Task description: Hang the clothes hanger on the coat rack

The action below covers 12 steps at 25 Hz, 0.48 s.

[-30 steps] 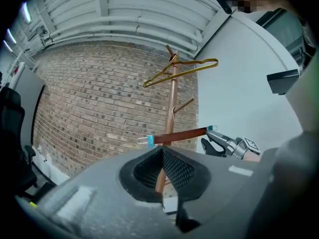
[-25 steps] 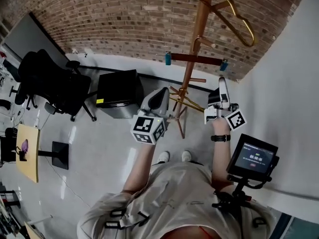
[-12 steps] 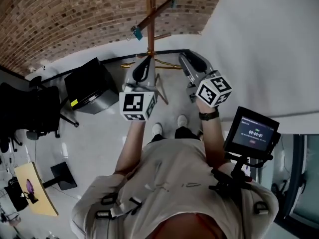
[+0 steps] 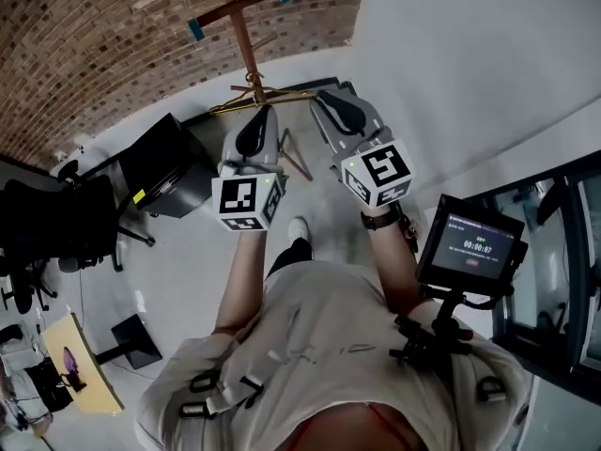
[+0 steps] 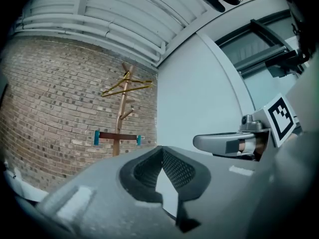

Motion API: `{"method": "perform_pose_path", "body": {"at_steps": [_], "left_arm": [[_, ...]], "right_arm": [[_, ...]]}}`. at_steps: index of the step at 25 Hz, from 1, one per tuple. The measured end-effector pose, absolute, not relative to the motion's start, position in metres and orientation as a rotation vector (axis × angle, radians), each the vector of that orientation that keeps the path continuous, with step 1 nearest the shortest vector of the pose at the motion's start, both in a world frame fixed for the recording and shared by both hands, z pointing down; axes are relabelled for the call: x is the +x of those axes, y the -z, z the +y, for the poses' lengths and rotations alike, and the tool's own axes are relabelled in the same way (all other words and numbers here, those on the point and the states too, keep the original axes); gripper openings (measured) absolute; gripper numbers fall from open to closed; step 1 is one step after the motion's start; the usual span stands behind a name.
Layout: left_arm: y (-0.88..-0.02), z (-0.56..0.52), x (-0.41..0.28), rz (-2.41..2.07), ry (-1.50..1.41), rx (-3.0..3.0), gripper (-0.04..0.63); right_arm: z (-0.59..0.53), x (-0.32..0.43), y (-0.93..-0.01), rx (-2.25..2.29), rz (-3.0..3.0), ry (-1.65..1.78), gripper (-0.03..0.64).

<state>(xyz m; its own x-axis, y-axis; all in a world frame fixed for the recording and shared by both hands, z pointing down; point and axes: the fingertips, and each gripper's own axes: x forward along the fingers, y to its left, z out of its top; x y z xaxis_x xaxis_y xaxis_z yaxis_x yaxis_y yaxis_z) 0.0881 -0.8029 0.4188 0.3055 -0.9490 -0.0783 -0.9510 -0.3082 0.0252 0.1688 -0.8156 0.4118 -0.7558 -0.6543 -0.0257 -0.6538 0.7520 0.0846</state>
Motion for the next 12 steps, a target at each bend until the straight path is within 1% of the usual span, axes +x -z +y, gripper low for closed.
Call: {"method": "perform_pose_path", "body": {"at_steps": [2,5,8,10,12], "left_arm": [[-0.43,-0.77,0.114,1.849,-0.087,-2.53,0.0],[-0.466,-0.707,0.152,1.872,0.014,-2.606,0.0],[-0.478,-0.641,0.163,1.852,0.047,-2.66,0.0],[-0.469,-0.609,0.157,1.825,0.039,-2.644,0.0],[-0.459,-0.601,0.154,1.79,0.033,-2.623,0.0]], "right_arm": [[-0.775,0.193,-0.425,1.09,-2.919,0.117,0.058],[-0.71,0.228,-0.47,1.11,-2.866,-0.009,0.049],[-0.648,0.233,-0.495,1.122,-2.835,-0.143,0.044],[-0.617,0.227,-0.481,1.115,-2.846,-0.09,0.037],[-0.607,0.224,-0.461,1.103,-2.854,0.025,0.031]]}}
